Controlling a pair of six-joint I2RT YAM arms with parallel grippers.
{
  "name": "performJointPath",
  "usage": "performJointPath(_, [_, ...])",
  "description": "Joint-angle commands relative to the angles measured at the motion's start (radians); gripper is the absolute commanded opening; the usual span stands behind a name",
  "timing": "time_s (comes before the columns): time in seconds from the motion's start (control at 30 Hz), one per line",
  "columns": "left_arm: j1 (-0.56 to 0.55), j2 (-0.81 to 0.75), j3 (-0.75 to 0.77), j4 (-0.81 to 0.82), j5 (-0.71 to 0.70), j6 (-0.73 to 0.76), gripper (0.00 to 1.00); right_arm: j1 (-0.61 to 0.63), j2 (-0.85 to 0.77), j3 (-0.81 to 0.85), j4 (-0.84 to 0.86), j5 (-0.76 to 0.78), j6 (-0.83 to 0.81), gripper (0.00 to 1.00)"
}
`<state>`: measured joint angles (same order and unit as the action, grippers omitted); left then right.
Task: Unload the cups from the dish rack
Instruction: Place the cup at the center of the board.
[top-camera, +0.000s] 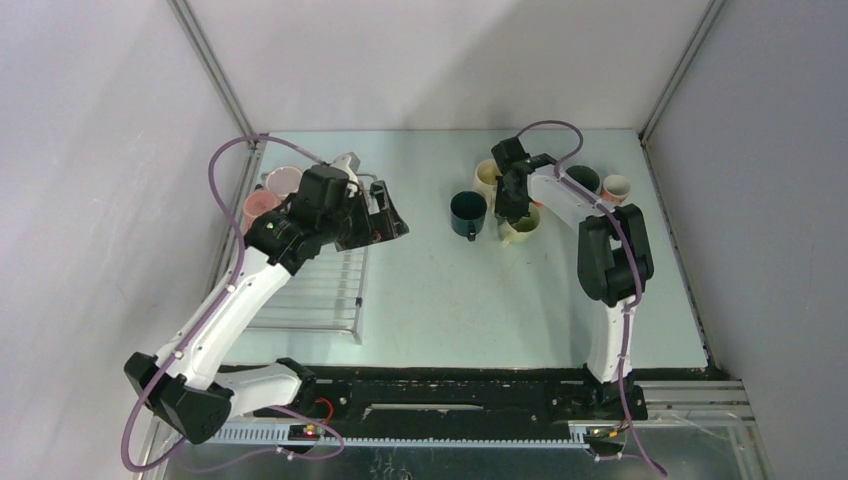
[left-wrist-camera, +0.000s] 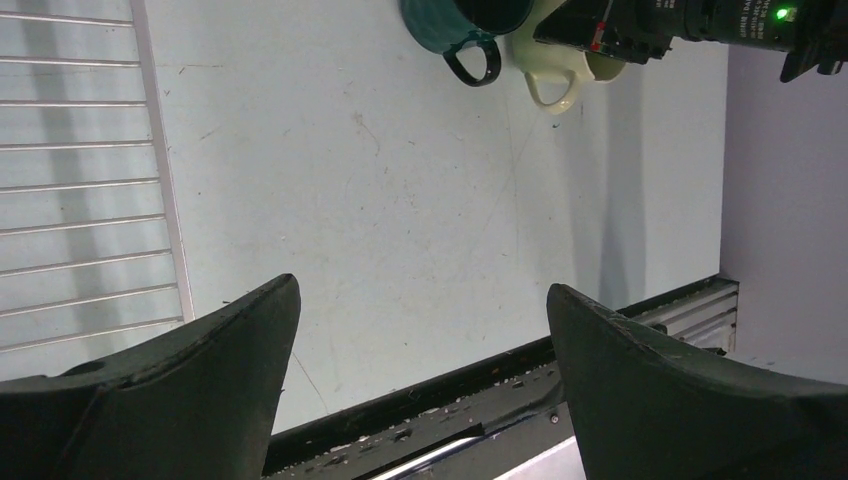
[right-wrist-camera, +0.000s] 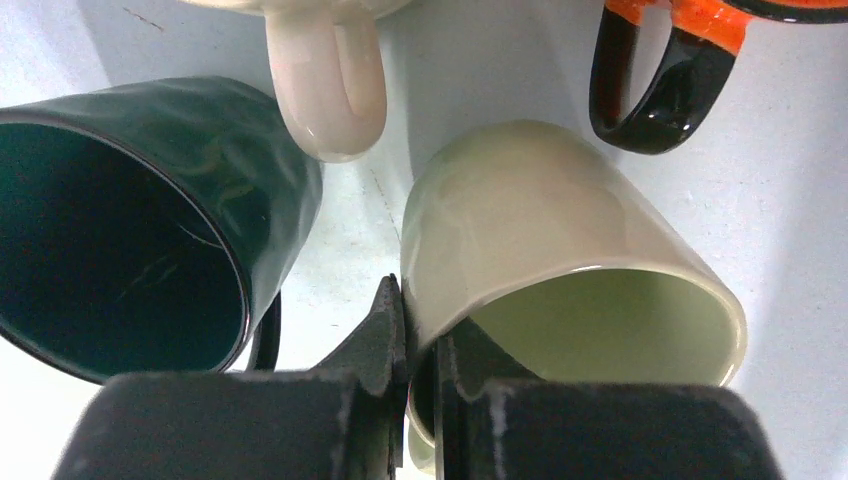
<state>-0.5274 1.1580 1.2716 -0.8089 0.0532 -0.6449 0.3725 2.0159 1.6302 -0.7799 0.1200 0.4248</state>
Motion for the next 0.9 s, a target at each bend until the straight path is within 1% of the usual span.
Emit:
performJointPath(0.0, [-0.005, 0.011, 0.075, -0.002, -0.027, 0.031, 1.0, 0.008, 0.007, 0.081, -0.016, 0.038, -0.027, 0.05])
performJointPath(0.3, [0.006, 0.03, 0.077, -0.013, -0.05, 0.025, 1.0, 0.021, 0.022, 0.111, -0.036, 0.024, -0.035, 0.31])
performJointPath(0.43, [0.016, 0.03, 0.077, -0.023, -0.051, 0.023, 1.0, 0.027, 0.009, 0.122, -0.043, 0.012, -0.036, 0.38])
performJointPath(0.57, [0.024, 0.028, 0.087, -0.039, -0.095, 0.018, 1.0, 0.036, -0.024, 0.128, -0.064, 0.023, -0.031, 0.44])
performJointPath(0.8, [0.055, 0.027, 0.123, -0.091, -0.178, 0.01, 1.0, 0.038, -0.14, 0.084, -0.079, 0.031, -0.027, 0.51])
performJointPath(0.87, [0.075, 0.026, 0.128, -0.109, -0.22, 0.001, 1.0, 0.039, -0.18, 0.062, -0.073, 0.029, -0.032, 0.55])
